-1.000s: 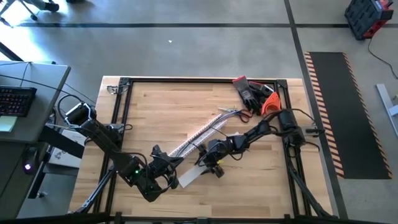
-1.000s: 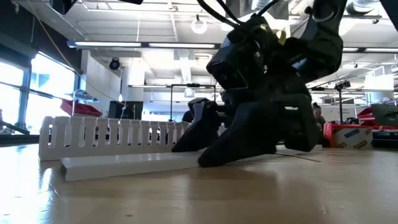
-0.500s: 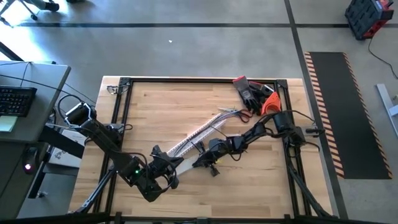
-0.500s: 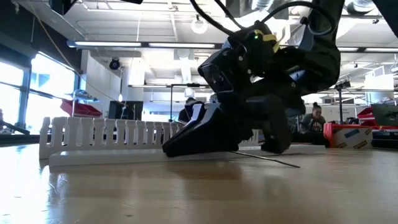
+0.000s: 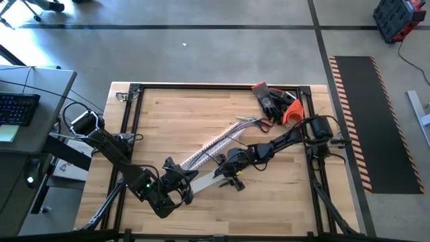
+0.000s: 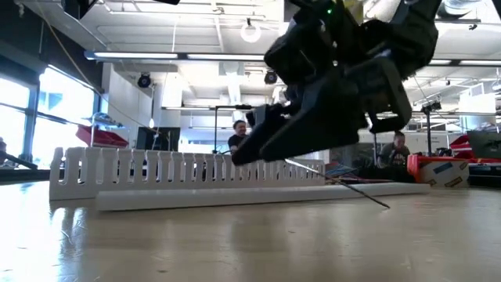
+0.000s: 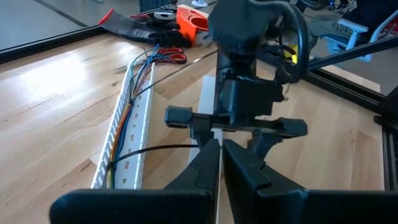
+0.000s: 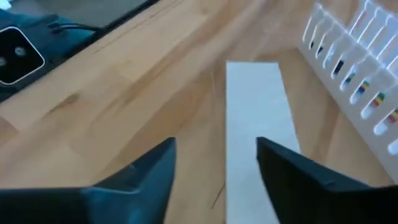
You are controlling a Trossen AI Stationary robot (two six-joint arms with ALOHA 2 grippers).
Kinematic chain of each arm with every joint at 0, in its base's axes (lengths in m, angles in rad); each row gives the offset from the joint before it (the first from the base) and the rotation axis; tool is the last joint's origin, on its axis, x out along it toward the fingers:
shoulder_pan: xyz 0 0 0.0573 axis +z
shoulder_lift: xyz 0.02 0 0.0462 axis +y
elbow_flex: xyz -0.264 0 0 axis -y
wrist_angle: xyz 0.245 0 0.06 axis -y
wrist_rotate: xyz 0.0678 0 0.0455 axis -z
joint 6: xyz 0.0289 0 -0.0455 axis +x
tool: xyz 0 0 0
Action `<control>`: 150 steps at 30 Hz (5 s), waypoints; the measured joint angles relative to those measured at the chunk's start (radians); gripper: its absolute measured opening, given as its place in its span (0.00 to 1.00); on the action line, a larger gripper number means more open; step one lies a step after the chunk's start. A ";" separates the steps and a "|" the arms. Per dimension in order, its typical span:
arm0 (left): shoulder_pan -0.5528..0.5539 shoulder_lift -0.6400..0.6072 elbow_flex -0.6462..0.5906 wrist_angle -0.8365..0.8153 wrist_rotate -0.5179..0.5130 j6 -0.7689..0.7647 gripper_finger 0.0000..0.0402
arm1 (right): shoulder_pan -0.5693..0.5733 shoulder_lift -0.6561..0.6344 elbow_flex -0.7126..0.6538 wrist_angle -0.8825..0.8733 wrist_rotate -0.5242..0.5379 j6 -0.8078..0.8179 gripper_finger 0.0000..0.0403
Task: Ziptie cables
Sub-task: Close the white cable duct
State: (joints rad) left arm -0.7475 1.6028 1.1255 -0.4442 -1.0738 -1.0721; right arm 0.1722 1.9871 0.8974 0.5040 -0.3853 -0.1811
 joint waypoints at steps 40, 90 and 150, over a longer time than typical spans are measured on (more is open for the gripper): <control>-0.008 0.000 0.000 0.002 0.006 -0.016 0.01 | -0.017 0.197 0.011 0.119 0.093 -0.014 0.53; -0.191 -0.130 0.000 -0.185 -0.306 -0.011 0.01 | -0.075 -0.133 0.836 -1.113 0.261 -0.596 0.53; -0.175 0.064 -0.003 -0.601 0.105 -0.591 0.00 | -0.179 0.252 0.790 -0.753 -0.027 -0.394 0.53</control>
State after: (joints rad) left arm -0.9226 1.6669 1.1223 -1.0453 -0.9686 -1.6634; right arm -0.0071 2.2395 1.6871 -0.2489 -0.4124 -0.5750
